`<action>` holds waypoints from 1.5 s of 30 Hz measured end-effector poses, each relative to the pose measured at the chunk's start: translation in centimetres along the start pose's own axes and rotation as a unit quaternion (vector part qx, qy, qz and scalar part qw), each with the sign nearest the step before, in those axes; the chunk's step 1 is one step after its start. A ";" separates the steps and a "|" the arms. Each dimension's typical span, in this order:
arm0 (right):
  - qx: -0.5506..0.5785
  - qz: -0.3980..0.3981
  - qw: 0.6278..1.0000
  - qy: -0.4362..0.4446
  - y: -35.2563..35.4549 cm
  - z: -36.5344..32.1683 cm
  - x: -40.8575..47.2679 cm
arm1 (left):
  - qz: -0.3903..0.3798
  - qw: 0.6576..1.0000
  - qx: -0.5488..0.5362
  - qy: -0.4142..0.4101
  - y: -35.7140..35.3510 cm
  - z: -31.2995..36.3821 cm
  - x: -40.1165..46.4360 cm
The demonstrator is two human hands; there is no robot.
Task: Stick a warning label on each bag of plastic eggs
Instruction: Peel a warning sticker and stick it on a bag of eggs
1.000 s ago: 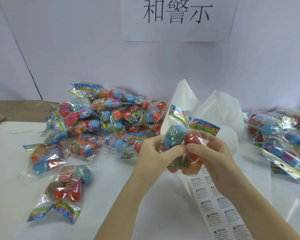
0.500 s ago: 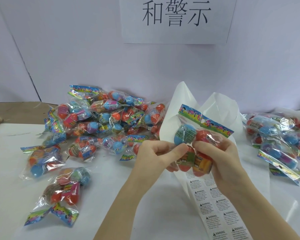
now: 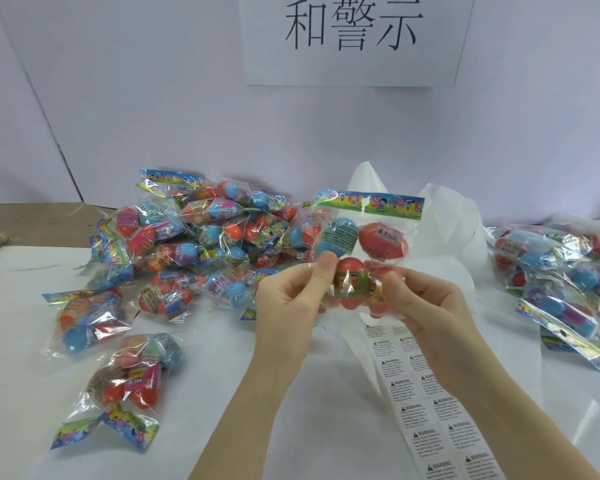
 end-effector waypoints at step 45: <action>-0.024 0.152 0.987 0.052 0.8 -1.1 -0.4 | 0.017 0.994 -0.084 0.061 -0.1 0.0 0.0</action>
Point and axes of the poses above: each hand's wrist, its own x-axis towards the middle knuckle, its own y-axis out of the back of the hand, z = x × y, the point moved 4 cm from there along x, towards the middle knuckle, and after that the axes turned 9 degrees about -x, right-handed, at the moved point
